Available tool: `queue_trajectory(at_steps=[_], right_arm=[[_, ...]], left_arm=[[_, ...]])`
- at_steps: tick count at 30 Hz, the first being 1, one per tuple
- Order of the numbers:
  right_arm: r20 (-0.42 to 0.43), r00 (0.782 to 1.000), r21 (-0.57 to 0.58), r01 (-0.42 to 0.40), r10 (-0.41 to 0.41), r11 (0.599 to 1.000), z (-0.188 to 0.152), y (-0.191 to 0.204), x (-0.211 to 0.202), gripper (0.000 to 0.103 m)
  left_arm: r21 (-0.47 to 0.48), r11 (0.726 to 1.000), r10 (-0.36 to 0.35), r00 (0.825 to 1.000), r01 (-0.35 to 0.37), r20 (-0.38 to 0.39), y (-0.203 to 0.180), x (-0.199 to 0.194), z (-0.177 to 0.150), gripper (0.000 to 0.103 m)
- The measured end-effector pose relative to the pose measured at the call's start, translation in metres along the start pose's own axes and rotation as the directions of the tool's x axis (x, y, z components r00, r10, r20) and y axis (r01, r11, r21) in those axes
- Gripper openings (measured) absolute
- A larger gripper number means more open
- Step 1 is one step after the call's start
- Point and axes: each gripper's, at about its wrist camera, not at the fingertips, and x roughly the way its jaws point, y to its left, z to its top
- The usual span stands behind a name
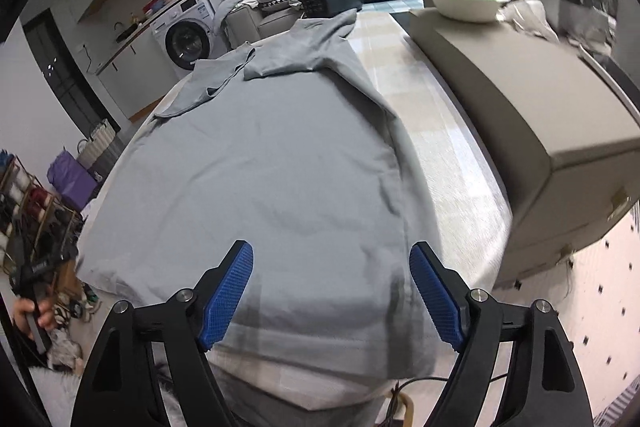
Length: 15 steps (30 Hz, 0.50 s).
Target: Fold small clothes
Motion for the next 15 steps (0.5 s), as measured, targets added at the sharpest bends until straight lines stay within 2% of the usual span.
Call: queue_trajectory(at_steps=[1,4,6,8,10,15], right_arm=[[0.002,1.000,0.009,-0.006,0.006,1.000,0.000,-0.002,-0.001,0.082],[0.012,1.000,0.033,-0.017,0.017,0.999,-0.003,-0.011,-0.007,0.082],[0.009,1.000,0.047,-0.014,0.013,0.999,-0.006,-0.017,-0.010,0.082],[0.006,1.000,0.061,-0.009,0.009,0.998,-0.009,-0.024,-0.011,0.082],[0.002,1.000,0.073,-0.004,0.004,0.997,-0.012,-0.029,-0.012,0.082],[0.003,1.000,0.103,-0.027,0.027,0.994,-0.018,-0.040,-0.014,0.082]], left_arm=[[-0.016,1.000,-0.020,1.000,0.020,-0.004,0.003,-0.001,-0.004,0.085],[-0.051,0.996,-0.071,0.997,0.070,-0.032,0.008,-0.003,-0.012,0.074],[-0.066,0.993,-0.104,0.993,0.100,-0.063,0.010,-0.002,-0.013,0.058],[-0.089,0.989,-0.123,0.989,0.116,-0.082,0.010,-0.001,-0.013,0.048],[-0.098,0.985,-0.149,0.985,0.140,-0.091,0.008,-0.001,-0.010,0.045],[-0.065,0.988,-0.148,0.981,0.141,-0.121,-0.006,0.005,-0.008,0.045]])
